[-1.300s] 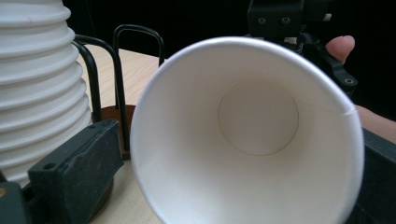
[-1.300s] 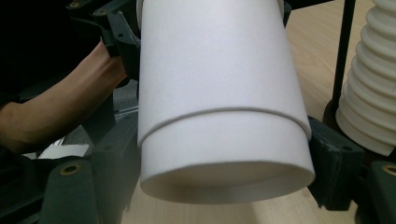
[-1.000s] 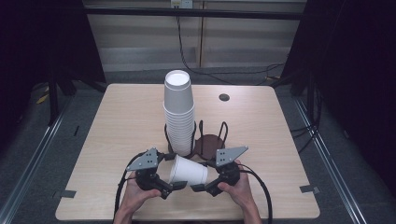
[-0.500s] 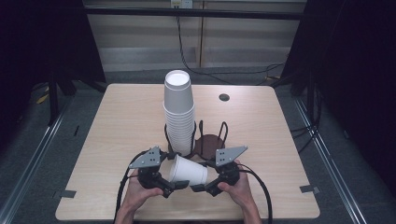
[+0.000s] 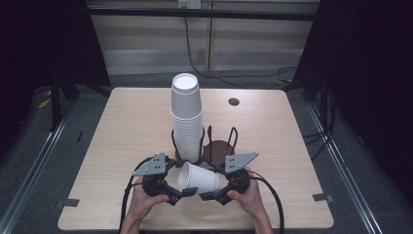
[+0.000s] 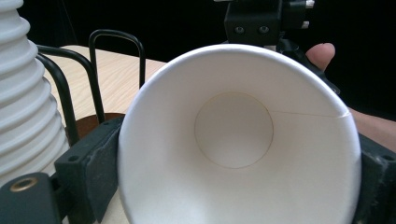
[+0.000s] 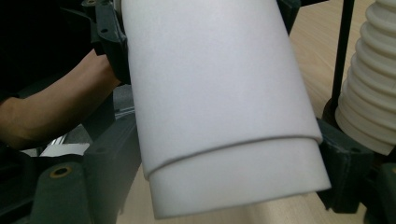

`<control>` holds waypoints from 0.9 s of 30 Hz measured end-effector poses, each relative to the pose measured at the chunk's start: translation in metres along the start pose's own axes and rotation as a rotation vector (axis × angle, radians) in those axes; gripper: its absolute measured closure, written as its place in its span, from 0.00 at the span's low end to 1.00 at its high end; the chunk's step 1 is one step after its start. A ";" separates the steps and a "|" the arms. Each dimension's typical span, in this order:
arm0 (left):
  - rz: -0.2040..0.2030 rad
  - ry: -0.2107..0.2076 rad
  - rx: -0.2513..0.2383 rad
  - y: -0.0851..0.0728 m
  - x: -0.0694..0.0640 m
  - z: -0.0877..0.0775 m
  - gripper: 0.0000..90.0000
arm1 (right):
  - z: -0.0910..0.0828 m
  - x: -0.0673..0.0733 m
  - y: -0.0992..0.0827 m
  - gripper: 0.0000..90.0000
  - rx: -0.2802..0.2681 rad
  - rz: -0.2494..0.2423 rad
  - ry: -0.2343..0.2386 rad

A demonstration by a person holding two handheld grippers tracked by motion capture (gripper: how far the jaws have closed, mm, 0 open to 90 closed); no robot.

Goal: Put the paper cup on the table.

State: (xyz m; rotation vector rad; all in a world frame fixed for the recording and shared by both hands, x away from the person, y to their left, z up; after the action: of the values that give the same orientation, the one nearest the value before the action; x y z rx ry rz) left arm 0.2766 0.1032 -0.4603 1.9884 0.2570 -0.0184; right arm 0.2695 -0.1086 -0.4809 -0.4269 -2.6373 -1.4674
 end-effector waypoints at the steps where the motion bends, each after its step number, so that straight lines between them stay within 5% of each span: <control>1: -0.001 -0.003 -0.001 0.000 0.000 0.000 0.10 | 0.000 0.000 0.000 0.21 -0.003 0.002 0.001; 12: -0.006 0.002 0.020 -0.001 0.001 0.002 0.10 | -0.002 0.001 -0.006 0.15 -0.038 0.020 -0.045; 15: -0.016 0.012 0.025 -0.001 0.003 0.001 0.10 | -0.005 0.004 -0.009 0.15 -0.059 0.014 -0.110; 20: -0.026 0.024 0.035 -0.002 0.005 -0.002 0.10 | -0.008 0.003 -0.010 0.14 -0.074 0.036 -0.143; 23: -0.027 0.044 0.042 -0.003 0.006 -0.007 0.10 | -0.011 0.006 -0.012 0.15 -0.081 0.038 -0.222; 27: -0.034 0.056 0.041 -0.004 0.008 -0.012 0.10 | -0.013 0.009 -0.013 0.15 -0.101 0.026 -0.251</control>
State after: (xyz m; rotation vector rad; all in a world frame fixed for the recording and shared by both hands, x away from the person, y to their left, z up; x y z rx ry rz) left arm 0.2823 0.1172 -0.4598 2.0268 0.3287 0.0103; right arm 0.2569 -0.1243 -0.4827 -0.6951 -2.7373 -1.6432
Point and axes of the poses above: each handheld gripper's, and its own axes: z roughly forward along the jaws, y roughly out of its top, x roughly to its left, the point moved 3 cm from there along z, roughly forward along the jaws, and after that the axes turned 11 degrees about x, right-handed, at the moved point
